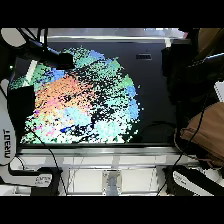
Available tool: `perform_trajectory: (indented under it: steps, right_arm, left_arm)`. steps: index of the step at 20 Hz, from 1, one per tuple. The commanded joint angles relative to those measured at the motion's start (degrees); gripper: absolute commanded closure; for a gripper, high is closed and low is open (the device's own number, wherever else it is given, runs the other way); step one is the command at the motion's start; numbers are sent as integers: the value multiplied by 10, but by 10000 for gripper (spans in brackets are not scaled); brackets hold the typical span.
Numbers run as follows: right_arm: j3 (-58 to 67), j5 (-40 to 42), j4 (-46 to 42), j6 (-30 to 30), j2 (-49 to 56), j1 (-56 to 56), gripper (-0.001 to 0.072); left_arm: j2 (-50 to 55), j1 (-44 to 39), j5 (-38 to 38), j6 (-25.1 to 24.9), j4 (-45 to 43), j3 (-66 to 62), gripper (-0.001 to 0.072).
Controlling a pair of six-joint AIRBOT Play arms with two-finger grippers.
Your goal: Fold the clothes and pants, and hang the long-sleeved shirts on hangers.
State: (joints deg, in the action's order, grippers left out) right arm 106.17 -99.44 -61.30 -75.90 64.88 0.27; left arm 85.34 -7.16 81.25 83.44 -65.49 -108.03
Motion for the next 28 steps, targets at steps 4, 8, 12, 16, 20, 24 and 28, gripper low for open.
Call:
perform_trajectory:
  steps: [4, 8, 12, 16, 20, 24, 28]
  right_arm:
    - [0, 0, 0, 0, 0, 1, 696]
    - [0, 0, 0, 0, 0, 1, 696]
    - [0, 1, -29, 163, 2, 1, 696]
    - [0, 5, -30, 165, 2, 1, 695]
    - [0, 102, 6, 141, 2, 1, 696]
    - [0, 125, 45, 134, 2, 1, 559]
    - [0, 120, 40, 133, 2, 1, 180]
  left_arm:
    - [0, 0, 0, -1, 0, 0, 651]
    - [9, 9, -17, -2, -113, 0, 638]
    - [24, 82, 17, 68, -333, 1, 339]
    - [26, 232, 51, 68, -331, 47, 339]
    - [26, 358, 17, 68, -233, 174, 328]
    - [34, 395, -33, 22, -178, 272, 17]
    - [53, 391, -43, -74, -200, 272, 13]
